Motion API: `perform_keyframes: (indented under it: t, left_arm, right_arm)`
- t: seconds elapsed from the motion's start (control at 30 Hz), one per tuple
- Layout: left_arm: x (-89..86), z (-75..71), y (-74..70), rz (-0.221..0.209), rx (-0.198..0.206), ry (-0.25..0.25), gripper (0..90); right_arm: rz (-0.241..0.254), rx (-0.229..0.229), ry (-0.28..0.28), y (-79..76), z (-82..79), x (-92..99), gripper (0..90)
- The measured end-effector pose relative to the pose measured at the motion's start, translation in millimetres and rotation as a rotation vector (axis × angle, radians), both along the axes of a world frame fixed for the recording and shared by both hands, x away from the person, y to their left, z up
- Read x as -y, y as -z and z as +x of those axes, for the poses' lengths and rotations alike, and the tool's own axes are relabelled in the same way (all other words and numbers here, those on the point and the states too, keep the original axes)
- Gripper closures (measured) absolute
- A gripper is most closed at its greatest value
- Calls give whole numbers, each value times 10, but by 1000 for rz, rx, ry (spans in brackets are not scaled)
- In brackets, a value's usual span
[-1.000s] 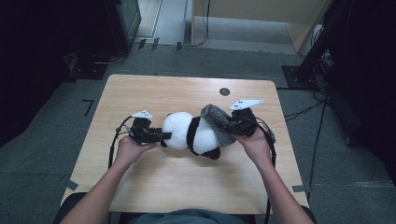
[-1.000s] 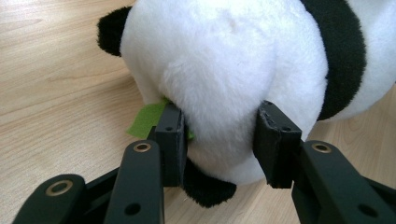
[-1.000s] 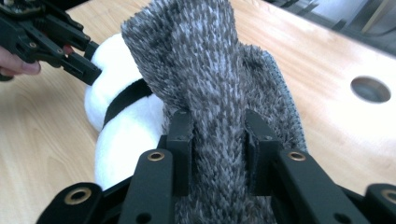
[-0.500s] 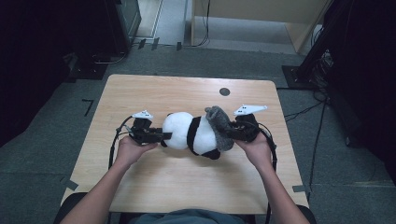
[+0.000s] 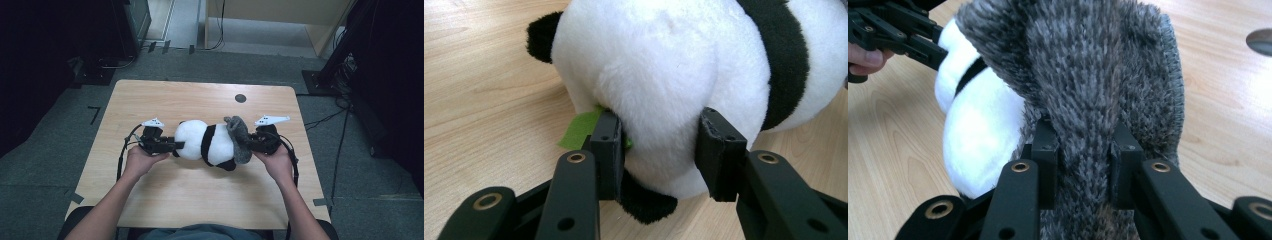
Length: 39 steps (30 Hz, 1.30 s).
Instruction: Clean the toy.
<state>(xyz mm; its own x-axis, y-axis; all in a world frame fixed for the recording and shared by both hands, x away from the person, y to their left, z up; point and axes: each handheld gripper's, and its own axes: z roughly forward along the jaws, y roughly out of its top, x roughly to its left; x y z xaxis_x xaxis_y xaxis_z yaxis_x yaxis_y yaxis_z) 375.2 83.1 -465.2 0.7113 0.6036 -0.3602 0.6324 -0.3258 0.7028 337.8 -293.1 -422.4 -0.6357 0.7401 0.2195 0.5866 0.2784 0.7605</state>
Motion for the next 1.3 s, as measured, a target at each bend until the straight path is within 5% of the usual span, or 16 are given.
perform_keyframes:
  t: [0.4,0.7,0.9,1.3]
  left_arm:
    - [-2,7,1,-3,-3,-2,586]
    - [-6,7,3,-1,-5,-3,587]
    - [-14,16,5,-6,-16,-8,589]
    - [-18,13,14,1,-16,-8,591]
  right_arm:
    - [-1,-61,18,168,-3,106,739]
    - [-55,-126,19,309,29,124,747]
    - [-35,-163,47,402,107,110,750]
    - [19,-127,67,160,80,206,756]
